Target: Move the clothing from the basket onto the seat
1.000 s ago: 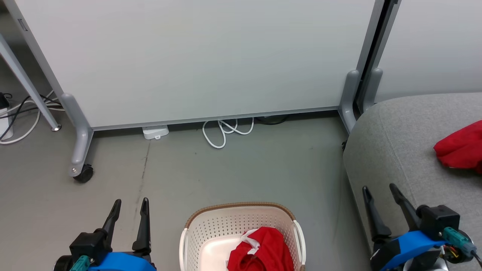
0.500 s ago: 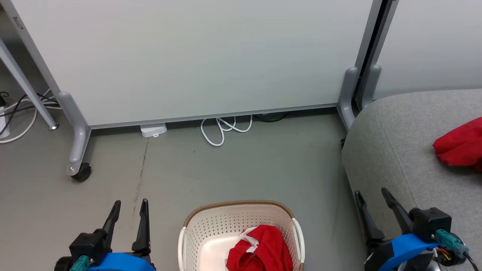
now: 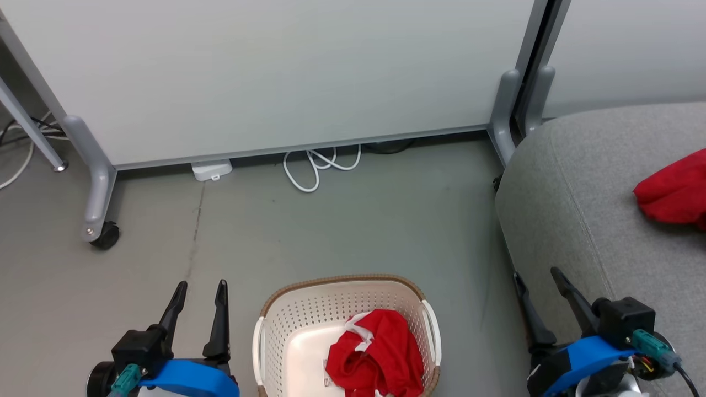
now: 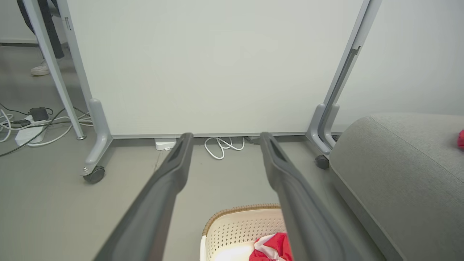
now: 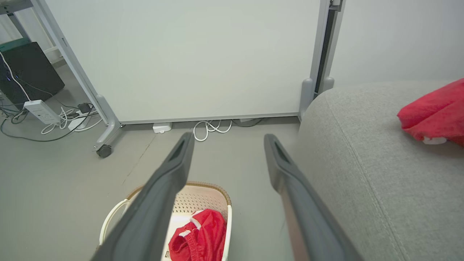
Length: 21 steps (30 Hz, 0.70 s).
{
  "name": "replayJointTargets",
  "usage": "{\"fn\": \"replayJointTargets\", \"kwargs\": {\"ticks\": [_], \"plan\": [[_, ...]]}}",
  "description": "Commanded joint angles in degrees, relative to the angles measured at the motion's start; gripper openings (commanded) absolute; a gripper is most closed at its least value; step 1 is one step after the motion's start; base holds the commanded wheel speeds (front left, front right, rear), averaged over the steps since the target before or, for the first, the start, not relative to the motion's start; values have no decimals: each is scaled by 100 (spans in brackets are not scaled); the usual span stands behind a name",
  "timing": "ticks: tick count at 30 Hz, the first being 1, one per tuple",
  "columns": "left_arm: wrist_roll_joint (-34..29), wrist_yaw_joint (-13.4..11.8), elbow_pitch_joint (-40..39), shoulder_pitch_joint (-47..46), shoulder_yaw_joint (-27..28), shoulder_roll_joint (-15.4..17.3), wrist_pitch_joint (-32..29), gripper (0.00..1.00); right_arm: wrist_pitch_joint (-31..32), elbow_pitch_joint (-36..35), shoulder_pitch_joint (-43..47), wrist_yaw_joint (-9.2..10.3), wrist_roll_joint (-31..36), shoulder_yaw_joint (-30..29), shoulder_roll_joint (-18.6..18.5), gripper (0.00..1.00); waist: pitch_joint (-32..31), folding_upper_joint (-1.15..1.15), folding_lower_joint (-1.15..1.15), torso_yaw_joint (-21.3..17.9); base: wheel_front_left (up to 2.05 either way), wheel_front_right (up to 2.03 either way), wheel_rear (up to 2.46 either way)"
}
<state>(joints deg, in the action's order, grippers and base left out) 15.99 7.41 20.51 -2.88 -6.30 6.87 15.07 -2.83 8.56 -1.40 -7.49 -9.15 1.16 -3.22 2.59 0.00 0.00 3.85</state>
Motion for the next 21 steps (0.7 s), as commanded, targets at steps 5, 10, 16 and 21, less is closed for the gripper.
{"fn": "replayJointTargets", "kwargs": {"ticks": [5,10,16,21], "plan": [[-93,11,-25,-439,-155,-37,16,100,-11,-164,-395,-1,-16,60,-62,100,881,0,0,-342,0,0,0],[-153,11,119,-836,-390,7,16,100,-70,-234,-654,-1,-22,113,-67,100,1517,0,0,-668,0,0,0],[-203,11,556,-1423,-908,253,16,100,-187,-272,-952,-1,-27,227,-53,100,2222,0,0,-1133,0,0,0],[-129,11,1056,-1902,-1476,541,16,100,-354,-216,-1153,-1,-101,330,-8,100,2720,0,0,-1520,0,0,0]]}}
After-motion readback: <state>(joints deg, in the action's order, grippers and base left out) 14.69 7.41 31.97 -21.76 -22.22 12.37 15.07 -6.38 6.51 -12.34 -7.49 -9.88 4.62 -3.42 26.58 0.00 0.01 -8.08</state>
